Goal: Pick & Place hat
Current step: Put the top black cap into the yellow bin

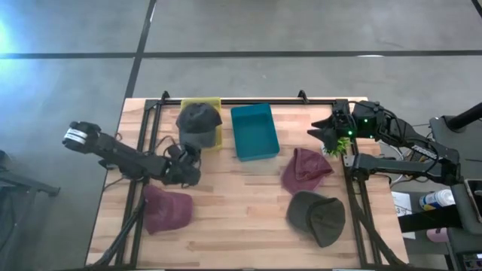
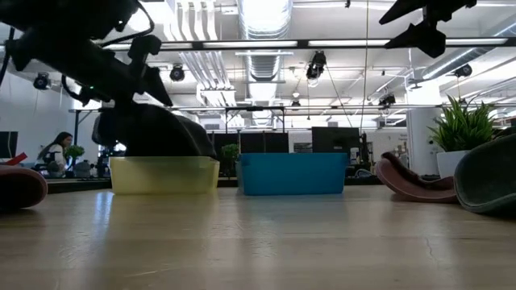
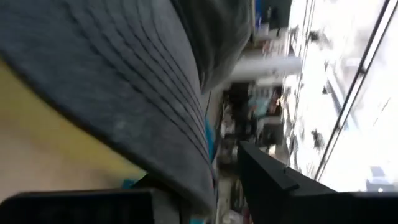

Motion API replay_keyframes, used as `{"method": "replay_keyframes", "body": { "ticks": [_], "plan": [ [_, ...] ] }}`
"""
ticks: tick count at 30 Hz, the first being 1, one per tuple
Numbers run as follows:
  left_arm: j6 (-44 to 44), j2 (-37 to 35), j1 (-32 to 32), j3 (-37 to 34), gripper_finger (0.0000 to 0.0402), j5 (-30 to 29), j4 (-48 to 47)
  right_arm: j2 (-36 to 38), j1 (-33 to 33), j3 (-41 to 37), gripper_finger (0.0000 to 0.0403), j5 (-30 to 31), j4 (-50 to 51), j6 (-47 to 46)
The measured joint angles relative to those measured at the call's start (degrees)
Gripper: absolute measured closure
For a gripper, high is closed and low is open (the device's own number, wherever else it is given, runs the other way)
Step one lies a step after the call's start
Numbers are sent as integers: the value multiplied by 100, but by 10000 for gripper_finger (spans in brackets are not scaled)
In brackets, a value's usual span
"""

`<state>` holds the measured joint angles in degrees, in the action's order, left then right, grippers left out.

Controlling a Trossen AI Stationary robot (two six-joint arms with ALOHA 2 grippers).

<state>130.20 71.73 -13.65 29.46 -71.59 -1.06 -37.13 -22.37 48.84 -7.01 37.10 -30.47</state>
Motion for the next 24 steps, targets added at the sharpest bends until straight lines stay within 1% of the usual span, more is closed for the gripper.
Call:
{"method": "replay_keyframes", "body": {
  "ticks": [2,5,7,11,13,15,17,18,20,24],
  "plan": [
    [-141,-104,305,-24,293,88,-69,-84,2,-2,154,-307,-39,-201],
    [-561,-184,784,-34,294,811,-145,-390,111,-76,154,-800,-366,-477],
    [-768,-183,1066,-35,294,1170,-157,-698,321,-171,154,-893,-825,-640],
    [-635,-184,1536,-45,294,1256,-153,-1254,710,-295,154,-732,-1854,-1002],
    [-602,-184,1792,-34,294,1411,-155,-1508,829,-291,154,-695,-2315,-1107],
    [-647,-182,2025,-15,294,1743,-138,-1760,909,-291,154,-640,-2662,-1279],
    [-848,-182,2202,-14,294,2273,-77,-2003,942,-264,154,-627,-2802,-1403],
    [-1022,-182,2238,-14,294,2509,-48,-2121,942,-244,154,-595,-2857,-1463],
    [-1390,-182,2216,-14,294,2776,-28,-2363,940,-223,154,-497,-2937,-1586],
    [-1746,-184,2020,-15,286,2817,-29,-2803,975,-225,154,-480,-3112,-1612]
  ]
}}
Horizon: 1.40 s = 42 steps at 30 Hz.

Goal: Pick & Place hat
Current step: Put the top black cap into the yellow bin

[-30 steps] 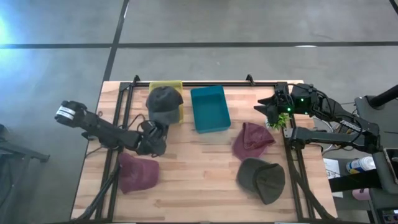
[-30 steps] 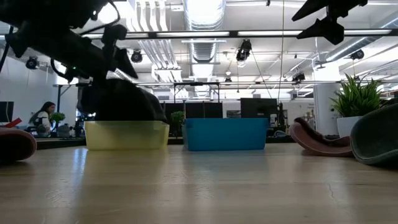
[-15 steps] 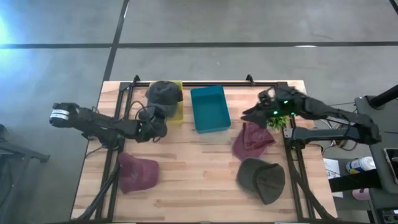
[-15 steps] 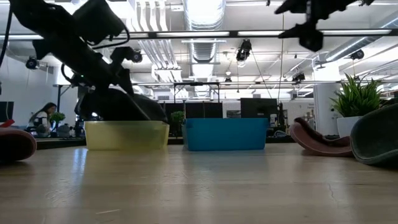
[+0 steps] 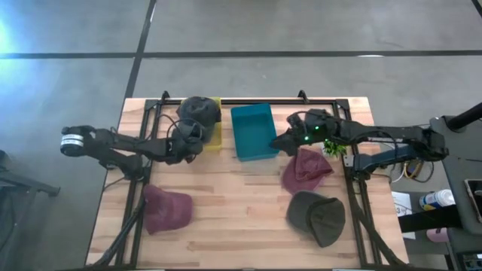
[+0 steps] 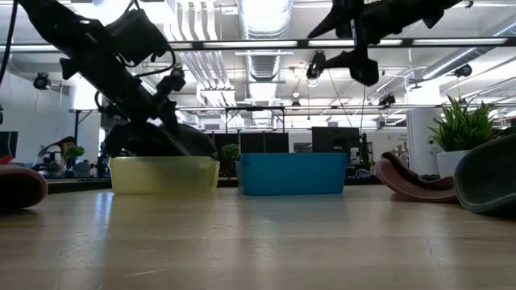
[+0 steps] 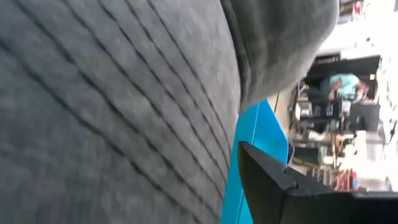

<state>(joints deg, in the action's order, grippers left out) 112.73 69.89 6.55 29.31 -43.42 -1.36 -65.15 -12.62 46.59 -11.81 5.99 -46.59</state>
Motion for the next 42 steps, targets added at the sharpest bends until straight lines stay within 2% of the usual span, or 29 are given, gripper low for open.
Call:
{"method": "replay_keyframes", "body": {
  "ticks": [3,8,13,20,22,23,27,29,32,36,39,42],
  "plan": [
    [-182,-49,-122,3,273,191,0,-234,41,0,154,-4,-233,0],
    [-942,-291,-234,-8,264,919,-37,-417,66,0,154,-3,-595,0],
    [-918,-659,-463,22,264,1455,-99,-421,63,0,154,-4,-597,21],
    [-1031,-1109,-915,121,264,2589,-100,-397,63,0,154,-4,-608,55],
    [-1134,-1259,-1138,219,264,2407,-291,-397,63,0,154,-2,-615,65],
    [-1210,-1335,-1276,331,264,2053,-520,-397,65,0,154,-4,-615,67],
    [-1251,-1580,-1896,1183,264,-133,-2288,-397,132,0,154,-7,-615,68],
    [-1136,-1581,-1975,1672,264,-754,-3599,-397,152,0,154,-16,-612,70],
    [-1093,-1430,-1789,2284,264,-870,-5403,-399,150,0,154,-15,-617,95],
    [-1414,-1169,-1281,2752,265,-466,-7037,-401,152,0,154,-13,-636,94],
    [-1799,-1002,-773,2745,264,7,-7692,-401,191,0,154,-15,-646,66],
    [-2115,-933,-318,2561,264,142,-7589,-405,254,0,154,-4,-657,37]
  ]
}}
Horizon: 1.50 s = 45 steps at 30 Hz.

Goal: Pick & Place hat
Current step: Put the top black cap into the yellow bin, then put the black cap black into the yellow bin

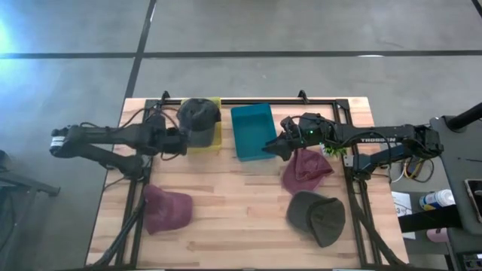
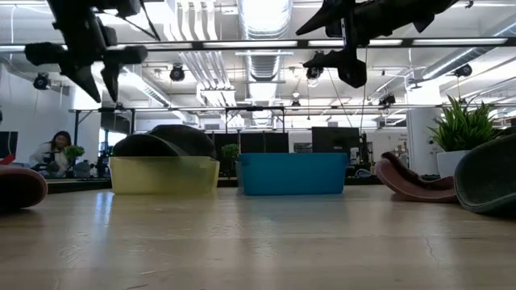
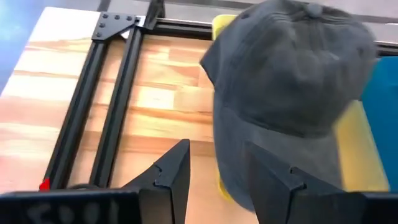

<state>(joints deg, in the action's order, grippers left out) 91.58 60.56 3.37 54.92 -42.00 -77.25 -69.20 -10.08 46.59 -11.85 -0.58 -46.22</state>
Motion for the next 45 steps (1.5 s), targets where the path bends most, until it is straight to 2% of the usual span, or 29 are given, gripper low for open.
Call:
{"method": "replay_keyframes", "body": {
  "ticks": [4,10,15,17,21,26,32,34,37,40,45],
  "plan": [
    [-827,95,559,-318,264,101,833,-40,77,0,154,170,-6,-13],
    [-2497,445,1234,-867,264,543,2788,-38,97,0,154,294,-35,-116],
    [-2842,954,1671,-1137,264,767,3847,-37,224,1,154,-17,-856,-573],
    [-3065,1143,1752,-1203,264,861,4372,-29,271,13,154,26,-1069,-617],
    [-3605,1504,1877,-1216,264,1078,5215,-97,246,72,154,347,-829,-517],
    [-3675,1624,1888,-826,264,1133,4849,-190,248,72,154,403,-544,-485],
    [-3838,1284,1937,-399,264,-3,4175,-289,210,66,154,459,-408,-356],
    [-3992,1214,2061,-364,264,-105,4041,-322,174,72,154,454,-427,-282],
    [-4047,1121,2201,-247,264,604,4044,-308,82,74,154,452,-173,13],
    [-4183,1024,2012,-50,264,1419,4273,-167,49,74,154,450,683,216],
    [-4487,979,1389,245,264,2000,4653,66,219,72,154,428,2375,340]
  ]
}}
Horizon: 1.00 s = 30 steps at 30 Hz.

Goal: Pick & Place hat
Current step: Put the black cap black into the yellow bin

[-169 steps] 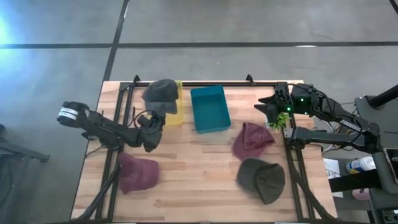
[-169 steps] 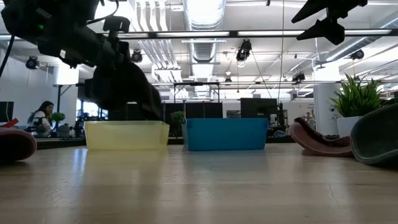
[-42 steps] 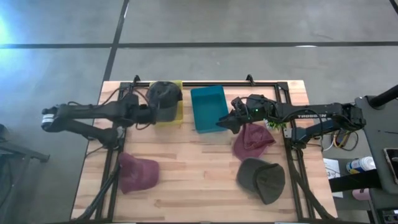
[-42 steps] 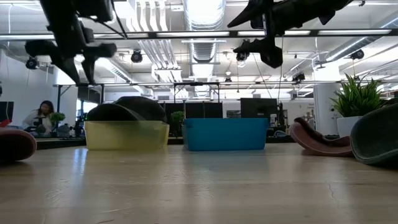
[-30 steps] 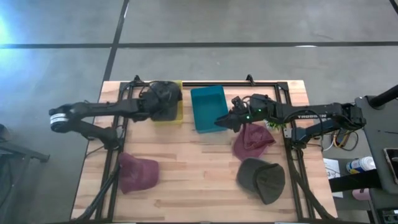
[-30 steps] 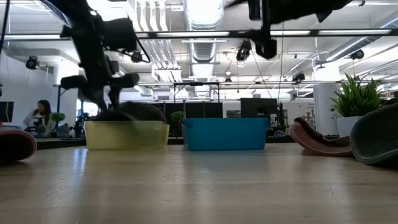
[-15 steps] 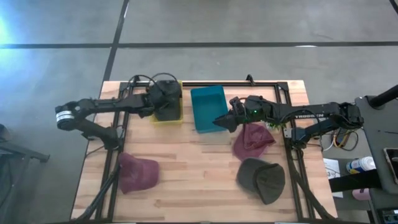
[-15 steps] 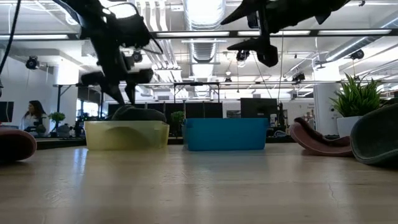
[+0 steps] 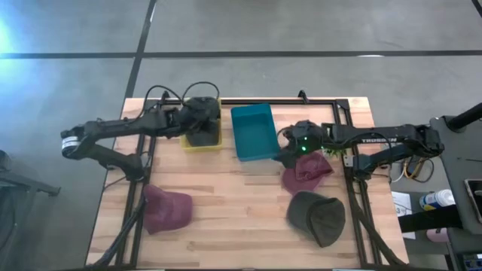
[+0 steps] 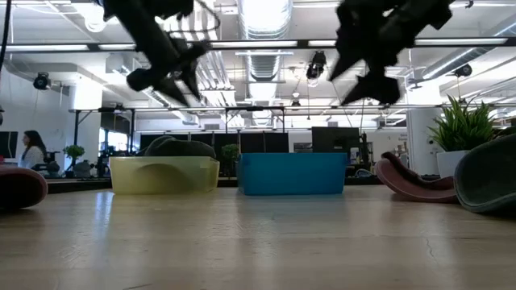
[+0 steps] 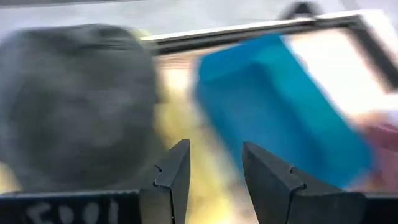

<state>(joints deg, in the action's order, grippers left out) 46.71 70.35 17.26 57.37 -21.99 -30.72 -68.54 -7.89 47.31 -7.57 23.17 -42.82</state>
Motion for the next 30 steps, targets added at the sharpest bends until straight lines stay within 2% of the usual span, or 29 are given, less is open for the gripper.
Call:
{"method": "replay_keyframes", "body": {
  "ticks": [6,11,15,22,30],
  "plan": [
    [-71,34,-531,-37,264,1066,882,134,710,-7,154,-378,1810,113],
    [-67,88,-878,-46,264,1150,1036,104,1592,-48,154,-454,2552,148],
    [6,109,-1131,-46,264,1140,1133,48,2017,-193,154,-444,2611,110],
    [244,299,-1835,-50,264,941,1764,12,2204,-597,154,-326,2759,50],
    [848,555,-2679,-47,264,386,2038,-16,2230,-1014,154,-658,1525,-93]
  ]
}}
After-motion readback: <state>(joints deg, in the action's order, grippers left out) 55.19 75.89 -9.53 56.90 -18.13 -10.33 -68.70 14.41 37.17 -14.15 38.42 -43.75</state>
